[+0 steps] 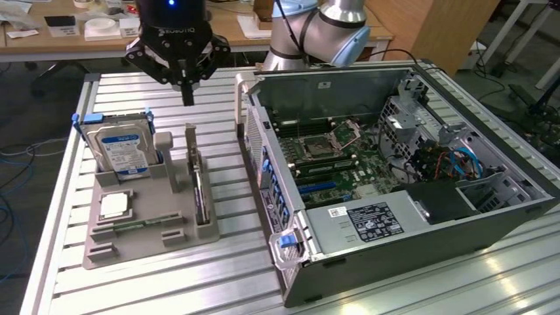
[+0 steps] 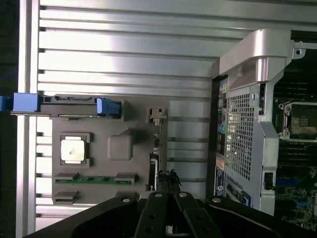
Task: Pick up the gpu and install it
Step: 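Reach for the gpu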
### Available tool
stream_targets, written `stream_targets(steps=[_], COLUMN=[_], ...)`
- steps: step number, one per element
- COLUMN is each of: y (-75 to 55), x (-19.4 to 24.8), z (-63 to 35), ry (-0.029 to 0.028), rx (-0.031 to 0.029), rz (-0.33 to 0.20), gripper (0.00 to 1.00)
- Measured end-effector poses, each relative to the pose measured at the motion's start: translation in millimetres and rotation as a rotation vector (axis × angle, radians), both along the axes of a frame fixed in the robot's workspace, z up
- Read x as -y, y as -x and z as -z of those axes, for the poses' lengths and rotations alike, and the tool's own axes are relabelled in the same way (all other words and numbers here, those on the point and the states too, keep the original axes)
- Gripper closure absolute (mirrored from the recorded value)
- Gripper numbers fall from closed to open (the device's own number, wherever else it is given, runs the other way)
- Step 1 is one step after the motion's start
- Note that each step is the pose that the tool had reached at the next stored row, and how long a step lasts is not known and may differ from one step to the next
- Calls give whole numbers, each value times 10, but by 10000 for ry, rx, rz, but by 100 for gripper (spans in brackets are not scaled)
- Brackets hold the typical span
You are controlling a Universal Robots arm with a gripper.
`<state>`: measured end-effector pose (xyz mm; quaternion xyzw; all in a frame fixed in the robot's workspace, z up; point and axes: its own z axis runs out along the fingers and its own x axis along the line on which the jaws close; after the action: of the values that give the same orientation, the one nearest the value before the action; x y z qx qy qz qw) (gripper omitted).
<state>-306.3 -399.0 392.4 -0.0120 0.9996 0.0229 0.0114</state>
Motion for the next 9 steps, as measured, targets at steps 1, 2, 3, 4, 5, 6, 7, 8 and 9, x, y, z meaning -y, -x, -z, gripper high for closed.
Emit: stream_targets(steps=[1,2,3,4,5,6,7,8,9], y=[17,35,55,77,98,121,143,165,187], x=[0,0,0,0,0,0,0,0,0], z=[0,1,1,1,1,2,2,3,3], ry=[0,-1,0,0,1,0,0,-1,0], rx=[0,0,-1,0,0,0,0,0,0], rz=[-4,-9,-15,-22,-29,-36,-43,-48,-54], gripper=[89,89,89,89,89,89,89,89,89])
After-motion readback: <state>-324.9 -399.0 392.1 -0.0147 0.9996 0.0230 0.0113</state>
